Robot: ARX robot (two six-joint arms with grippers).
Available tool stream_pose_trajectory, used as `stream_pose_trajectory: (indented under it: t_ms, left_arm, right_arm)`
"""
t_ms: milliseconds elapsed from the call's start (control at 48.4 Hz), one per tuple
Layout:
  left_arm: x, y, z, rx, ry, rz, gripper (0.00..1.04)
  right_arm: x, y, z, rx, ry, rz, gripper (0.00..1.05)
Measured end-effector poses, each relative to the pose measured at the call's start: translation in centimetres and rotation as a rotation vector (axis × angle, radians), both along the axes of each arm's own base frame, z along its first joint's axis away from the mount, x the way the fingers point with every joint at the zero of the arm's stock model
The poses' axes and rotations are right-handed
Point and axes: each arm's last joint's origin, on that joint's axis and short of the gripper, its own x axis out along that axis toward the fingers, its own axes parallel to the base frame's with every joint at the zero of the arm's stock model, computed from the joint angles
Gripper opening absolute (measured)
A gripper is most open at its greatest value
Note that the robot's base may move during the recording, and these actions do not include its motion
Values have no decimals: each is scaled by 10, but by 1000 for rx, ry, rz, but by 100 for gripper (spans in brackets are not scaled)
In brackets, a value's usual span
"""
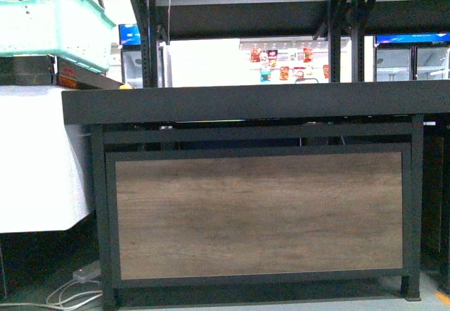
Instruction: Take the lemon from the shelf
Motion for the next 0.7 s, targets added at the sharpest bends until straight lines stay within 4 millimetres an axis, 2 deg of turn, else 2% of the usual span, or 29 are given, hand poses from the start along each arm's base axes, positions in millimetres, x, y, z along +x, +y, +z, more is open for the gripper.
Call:
stream_pose_trajectory:
  t_ms: [702]
  left_arm:
    - [0,0,0,0,0,0,97]
  right_arm:
    - [0,0,0,0,0,0,97]
